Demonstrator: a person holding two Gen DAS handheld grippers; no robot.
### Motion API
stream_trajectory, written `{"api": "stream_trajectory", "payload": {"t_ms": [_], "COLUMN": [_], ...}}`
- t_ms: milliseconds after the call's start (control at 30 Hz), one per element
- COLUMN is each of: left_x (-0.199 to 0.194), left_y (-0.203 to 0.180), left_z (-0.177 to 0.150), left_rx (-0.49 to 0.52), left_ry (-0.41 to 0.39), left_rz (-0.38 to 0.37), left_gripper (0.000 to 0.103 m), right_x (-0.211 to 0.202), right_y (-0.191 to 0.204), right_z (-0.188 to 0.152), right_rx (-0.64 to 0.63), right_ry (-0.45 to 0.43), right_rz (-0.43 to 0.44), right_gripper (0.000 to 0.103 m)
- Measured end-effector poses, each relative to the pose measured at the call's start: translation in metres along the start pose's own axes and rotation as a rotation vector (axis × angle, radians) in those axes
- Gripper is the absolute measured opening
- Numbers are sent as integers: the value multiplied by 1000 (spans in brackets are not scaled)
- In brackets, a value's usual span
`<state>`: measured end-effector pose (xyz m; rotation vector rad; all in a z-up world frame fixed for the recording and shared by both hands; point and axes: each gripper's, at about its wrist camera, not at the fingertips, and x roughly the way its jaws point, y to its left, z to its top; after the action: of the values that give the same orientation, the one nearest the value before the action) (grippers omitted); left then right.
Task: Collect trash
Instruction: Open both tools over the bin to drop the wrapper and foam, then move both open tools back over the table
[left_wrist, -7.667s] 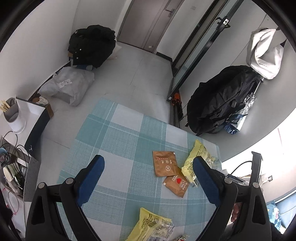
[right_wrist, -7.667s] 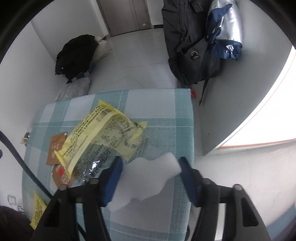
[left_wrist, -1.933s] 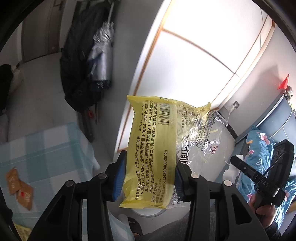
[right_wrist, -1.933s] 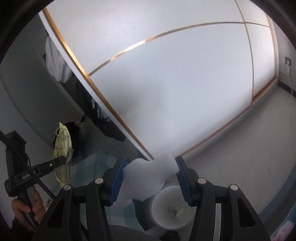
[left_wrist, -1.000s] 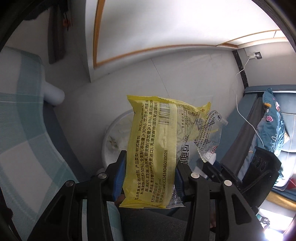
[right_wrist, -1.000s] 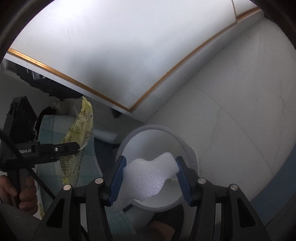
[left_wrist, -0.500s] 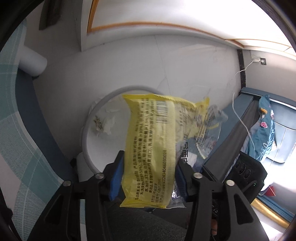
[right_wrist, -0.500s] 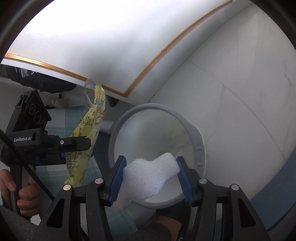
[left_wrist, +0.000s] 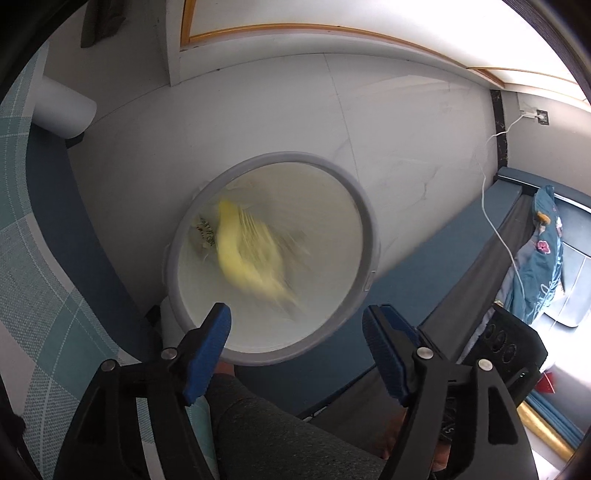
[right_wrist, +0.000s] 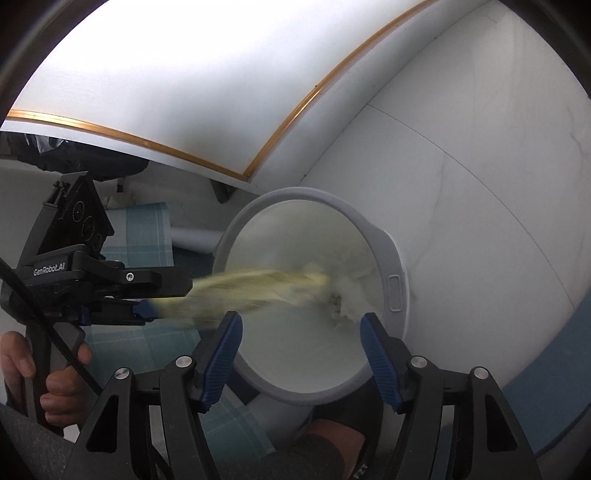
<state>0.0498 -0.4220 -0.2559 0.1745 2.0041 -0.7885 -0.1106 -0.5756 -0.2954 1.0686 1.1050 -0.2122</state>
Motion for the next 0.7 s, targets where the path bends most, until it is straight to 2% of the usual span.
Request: {"api": "stream_trajectory", "payload": {"t_ms": [200, 367, 467, 567, 700], "left_x": [-9, -26, -48, -78, -118], "left_y": [1, -6, -18, -33, -42], "left_z": [-5, -15, -25, -41, -65], "left_rx": [12, 63, 132, 211, 258], "left_ry": [-5, -68, -168, -310, -472], "left_rz": [29, 70, 105, 146, 166], "left_gripper": [73, 73, 73, 73, 73], "right_x": [-15, -31, -43, -63, -91], "right_y": [0, 2, 7, 17, 34], "right_z": [1, 5, 8, 10, 13], "right_rx": [-3, -11, -21, -41, -73], "right_ry": [-25, -60, -91, -136, -199], "right_rz": [-8, -15, -16, -12, -5], "right_gripper": [67, 67, 67, 67, 67]}}
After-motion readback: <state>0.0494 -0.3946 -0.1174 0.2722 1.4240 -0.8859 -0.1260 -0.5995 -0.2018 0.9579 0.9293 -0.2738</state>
